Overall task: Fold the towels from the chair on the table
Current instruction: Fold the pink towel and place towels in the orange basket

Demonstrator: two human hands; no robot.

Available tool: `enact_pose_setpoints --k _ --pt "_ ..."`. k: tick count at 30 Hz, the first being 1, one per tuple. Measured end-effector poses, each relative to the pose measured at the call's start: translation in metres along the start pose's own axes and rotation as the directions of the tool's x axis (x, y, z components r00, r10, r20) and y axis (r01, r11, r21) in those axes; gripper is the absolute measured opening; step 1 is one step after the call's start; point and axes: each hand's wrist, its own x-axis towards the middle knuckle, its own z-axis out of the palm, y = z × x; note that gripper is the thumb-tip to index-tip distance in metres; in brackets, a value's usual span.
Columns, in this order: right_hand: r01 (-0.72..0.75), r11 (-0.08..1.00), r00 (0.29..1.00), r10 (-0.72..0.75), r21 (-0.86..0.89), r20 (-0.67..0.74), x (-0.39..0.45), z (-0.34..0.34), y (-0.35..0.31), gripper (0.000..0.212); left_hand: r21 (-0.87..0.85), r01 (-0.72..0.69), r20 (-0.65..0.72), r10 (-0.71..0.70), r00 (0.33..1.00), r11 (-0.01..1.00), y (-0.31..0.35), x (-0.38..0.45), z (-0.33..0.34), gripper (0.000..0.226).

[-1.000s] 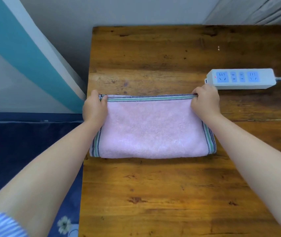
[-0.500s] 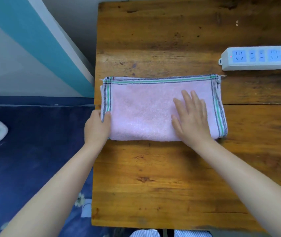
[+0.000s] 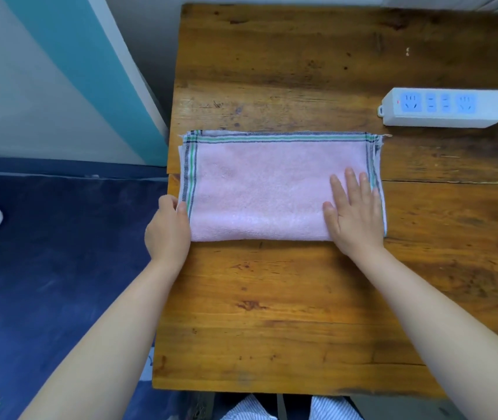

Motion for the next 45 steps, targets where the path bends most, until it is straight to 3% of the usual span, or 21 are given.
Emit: enact_pose_setpoints --k 6,9,13,15,18,21,25,29,34,39,42,45 --pt "-0.175 0.984 0.985 0.175 -0.02 0.001 -0.014 -0.012 0.044 0.056 0.205 -0.124 -0.038 0.135 0.99 0.971 0.014 0.0 -0.006 0.03" --pt "-0.201 0.979 0.978 0.202 0.03 -0.042 -0.019 -0.017 0.043 0.056 0.168 -0.225 -0.065 0.239 0.969 0.96 0.028 -0.001 -0.012 0.034" --pt "-0.046 0.997 0.997 0.05 0.059 -0.064 -0.026 -0.015 0.019 0.064 0.117 -0.552 0.088 0.545 0.834 0.825 0.061 -0.016 0.001 0.046" --pt "0.003 0.998 1.0 -0.001 0.058 -0.029 -0.028 -0.007 0.012 0.062 0.121 -0.636 0.206 0.607 0.768 0.762 0.072 -0.024 0.015 0.052" --pt "-0.008 0.999 1.0 0.008 0.041 0.017 -0.03 0.003 0.016 0.056 0.279 -0.65 0.356 0.552 0.754 0.707 0.067 -0.032 0.04 0.063" --pt "-0.01 0.996 1.0 0.01 0.094 0.004 -0.03 0.004 0.019 0.055 0.374 -0.623 0.356 0.514 0.78 0.687 0.059 -0.033 0.05 0.064" --pt "-0.205 0.962 0.974 0.218 0.18 -0.055 -0.035 -0.003 0.026 0.058 0.358 -0.619 0.357 0.51 0.783 0.699 0.064 -0.036 0.052 0.063" --pt "-0.343 0.93 0.924 0.359 0.135 -0.129 -0.034 -0.014 0.03 0.051 0.34 -0.57 0.43 0.415 0.802 0.748 0.07 -0.049 0.051 0.072" --pt "-0.473 0.846 0.874 0.486 0.245 0.01 -0.021 -0.028 0.034 0.035 0.345 -0.509 0.538 0.279 0.796 0.789 0.086 -0.081 0.043 0.075" --pt "-0.538 0.786 0.842 0.495 0.305 0.212 -0.015 -0.042 0.044 0.013 0.357 -0.446 0.529 0.216 0.821 0.821 0.116 -0.096 0.024 0.045" --pt "-0.573 0.747 0.816 0.483 0.336 0.317 -0.013 -0.051 0.051 0.008 0.2 -0.479 0.501 0.331 0.8 0.855 0.155 -0.069 0.018 0.037" --pt "-0.553 0.756 0.827 0.447 0.351 0.341 -0.012 -0.057 0.06 0.023 0.191 -0.706 0.45 0.578 0.681 0.682 0.203 -0.045 0.028 0.036"
